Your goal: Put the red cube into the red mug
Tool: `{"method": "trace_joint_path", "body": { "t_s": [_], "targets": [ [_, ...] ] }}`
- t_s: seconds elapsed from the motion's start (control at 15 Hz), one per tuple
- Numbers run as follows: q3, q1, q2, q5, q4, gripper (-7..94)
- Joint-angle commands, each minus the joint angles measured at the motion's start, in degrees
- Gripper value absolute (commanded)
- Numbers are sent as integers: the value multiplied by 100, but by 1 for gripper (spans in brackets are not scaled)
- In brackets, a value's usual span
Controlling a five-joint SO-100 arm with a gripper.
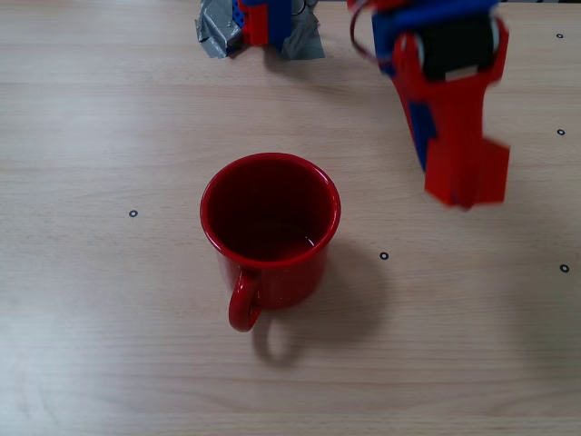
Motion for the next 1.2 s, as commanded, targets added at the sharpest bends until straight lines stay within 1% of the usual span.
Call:
{"method": "trace_joint_path", "body": {
  "t_s": [0.0, 0.2, 0.4, 0.6, 0.8, 1.0, 1.13],
  "targets": [
    [-483, -18, 1336, -439, 246, 0],
    [-62, 220, 2206, -870, 519, 0],
    [940, 606, 3111, -1266, 545, 0],
    [2241, 993, 3946, -1521, 290, 0],
    [3551, 1187, 4676, -1679, -202, 0],
    [4658, 1266, 5098, -1661, -615, 0],
    [5432, 1345, 5309, -1696, -1072, 0]
  ]
}}
